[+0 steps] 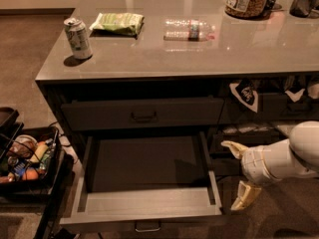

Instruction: Close middle drawer

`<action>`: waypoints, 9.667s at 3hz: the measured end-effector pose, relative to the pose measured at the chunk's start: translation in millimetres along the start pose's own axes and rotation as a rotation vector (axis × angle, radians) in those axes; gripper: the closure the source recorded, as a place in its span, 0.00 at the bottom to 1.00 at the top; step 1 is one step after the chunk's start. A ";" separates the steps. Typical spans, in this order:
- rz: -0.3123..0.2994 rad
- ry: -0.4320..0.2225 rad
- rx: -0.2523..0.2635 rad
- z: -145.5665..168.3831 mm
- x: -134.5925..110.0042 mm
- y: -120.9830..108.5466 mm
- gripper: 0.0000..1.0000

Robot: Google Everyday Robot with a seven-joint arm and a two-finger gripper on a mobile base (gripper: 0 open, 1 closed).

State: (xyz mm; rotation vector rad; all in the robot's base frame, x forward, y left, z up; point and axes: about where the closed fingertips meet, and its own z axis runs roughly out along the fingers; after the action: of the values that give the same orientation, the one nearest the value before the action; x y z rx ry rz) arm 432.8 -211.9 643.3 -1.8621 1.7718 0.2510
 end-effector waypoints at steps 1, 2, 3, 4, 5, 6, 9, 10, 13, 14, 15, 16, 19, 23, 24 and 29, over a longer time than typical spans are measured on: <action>0.003 -0.005 -0.004 3.2 1.2 -0.7 0.00; -0.014 -0.018 -0.028 31.8 1.5 14.8 0.00; -0.060 -0.068 0.015 70.0 3.7 36.7 0.00; -0.110 -0.091 0.066 96.1 13.1 46.9 0.00; -0.154 -0.095 0.085 111.0 21.6 53.1 0.00; -0.156 -0.096 0.086 111.8 21.9 53.3 0.00; -0.169 -0.170 0.125 174.1 32.7 59.3 0.00; -0.213 -0.201 0.202 184.0 35.1 58.6 0.00; -0.278 -0.201 0.307 195.8 29.2 61.6 0.00; -0.301 -0.216 0.376 200.2 24.7 52.9 0.00; -0.327 -0.218 0.399 212.1 25.6 36.6 0.00; -0.331 -0.216 0.400 213.3 25.2 34.2 0.00; -0.384 -0.177 0.408 237.8 25.0 -1.5 0.00; -0.378 -0.245 0.389 222.4 32.5 -4.7 0.00; -0.373 -0.297 0.327 196.4 25.0 31.7 0.00; -0.377 -0.311 0.313 195.4 22.7 36.8 0.88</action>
Offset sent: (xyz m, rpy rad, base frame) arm -0.0184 0.0345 -0.0720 0.0170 0.0319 0.0700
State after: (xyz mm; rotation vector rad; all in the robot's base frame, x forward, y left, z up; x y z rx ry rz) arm 445.6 -131.9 460.3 -1.7729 1.1551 0.1038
